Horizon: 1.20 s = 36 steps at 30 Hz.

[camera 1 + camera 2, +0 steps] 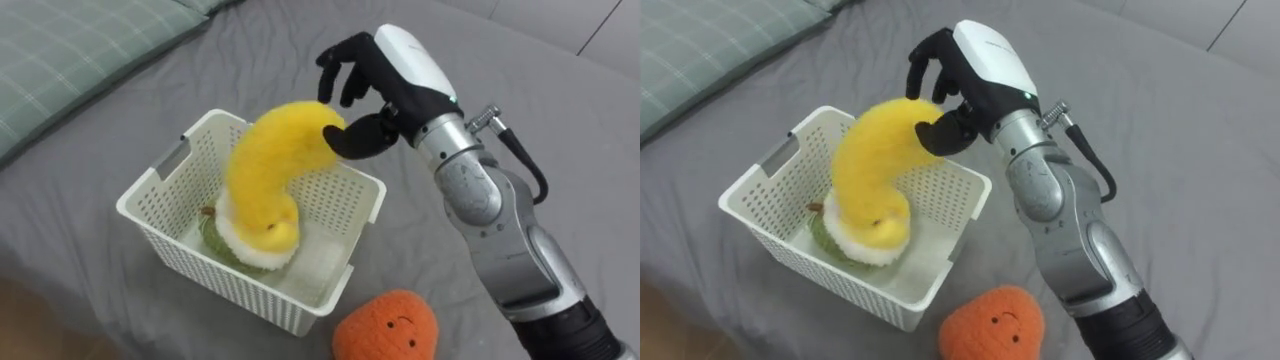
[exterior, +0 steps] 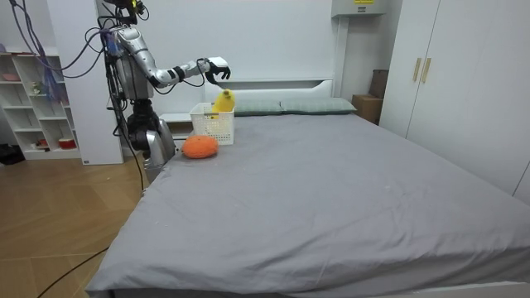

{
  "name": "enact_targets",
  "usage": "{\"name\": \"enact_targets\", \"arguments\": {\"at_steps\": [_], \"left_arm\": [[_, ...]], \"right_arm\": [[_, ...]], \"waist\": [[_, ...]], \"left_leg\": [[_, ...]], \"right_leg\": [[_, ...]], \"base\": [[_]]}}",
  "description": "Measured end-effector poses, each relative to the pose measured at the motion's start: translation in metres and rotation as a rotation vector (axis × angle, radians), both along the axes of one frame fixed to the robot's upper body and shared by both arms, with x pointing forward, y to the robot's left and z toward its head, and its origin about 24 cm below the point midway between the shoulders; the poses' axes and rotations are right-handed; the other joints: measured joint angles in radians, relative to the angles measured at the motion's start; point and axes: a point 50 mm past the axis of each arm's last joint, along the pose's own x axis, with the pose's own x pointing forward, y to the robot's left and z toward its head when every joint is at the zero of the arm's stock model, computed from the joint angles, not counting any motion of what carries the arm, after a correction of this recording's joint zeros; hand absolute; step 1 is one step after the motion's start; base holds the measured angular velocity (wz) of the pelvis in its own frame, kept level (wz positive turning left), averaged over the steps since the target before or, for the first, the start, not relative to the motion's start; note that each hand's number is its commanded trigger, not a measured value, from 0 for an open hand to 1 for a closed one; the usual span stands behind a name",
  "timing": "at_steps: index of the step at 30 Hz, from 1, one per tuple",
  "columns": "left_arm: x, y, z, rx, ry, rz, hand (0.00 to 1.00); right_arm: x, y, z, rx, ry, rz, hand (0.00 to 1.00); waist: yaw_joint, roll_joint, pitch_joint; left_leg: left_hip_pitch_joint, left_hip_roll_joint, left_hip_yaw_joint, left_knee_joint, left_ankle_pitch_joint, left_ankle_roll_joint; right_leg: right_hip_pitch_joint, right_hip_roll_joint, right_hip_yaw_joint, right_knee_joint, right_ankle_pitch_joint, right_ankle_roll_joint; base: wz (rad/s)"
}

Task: Collect toys from the bed

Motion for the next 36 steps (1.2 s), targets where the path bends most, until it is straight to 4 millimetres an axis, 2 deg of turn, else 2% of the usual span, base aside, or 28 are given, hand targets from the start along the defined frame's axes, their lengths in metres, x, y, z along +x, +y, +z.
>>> {"name": "enact_targets", "arguments": {"at_steps": [6, 26, 29, 36], "left_arm": [[0.003, 0.000, 0.000, 0.004, 0.003, -0.007, 0.00], [0.006, 0.001, 0.002, 0.028, -0.011, -0.002, 0.00], [0.003, 0.001, 0.000, 0.032, 0.002, 0.003, 0.00], [-0.003, -0.004, -0.001, 0.026, 0.002, 0.050, 0.00]], "right_arm": [[0.001, -0.001, -0.001, -0.001, 0.008, -0.010, 0.00], [0.001, -0.003, -0.001, 0.001, 0.012, -0.017, 0.00], [0.004, -0.006, -0.006, 0.013, 0.037, -0.027, 0.00], [0.014, -0.033, -0.032, 0.042, 0.162, -0.132, 0.00]], "waist": [[0.000, 0.004, 0.0040], [-0.002, -0.003, 0.0061], [-0.004, 0.000, 0.0077], [-0.015, 0.010, 0.0150]], "left_leg": [[0.000, 0.001, 0.003, 0.001, 0.000, 0.000], [0.015, 0.003, 0.022, -0.002, 0.000, 0.000], [0.018, 0.003, 0.025, -0.002, 0.000, 0.000], [0.021, 0.003, 0.024, -0.001, 0.000, 0.000]], "right_leg": [[-0.004, 0.001, 0.012, 0.000, 0.000, 0.000], [-0.004, 0.002, 0.035, 0.000, 0.000, 0.000], [-0.003, 0.002, 0.036, 0.001, 0.000, 0.000], [0.001, 0.001, 0.032, 0.001, 0.000, 0.000]], "base": [[0.00], [-0.02], [-0.03], [0.00]]}}
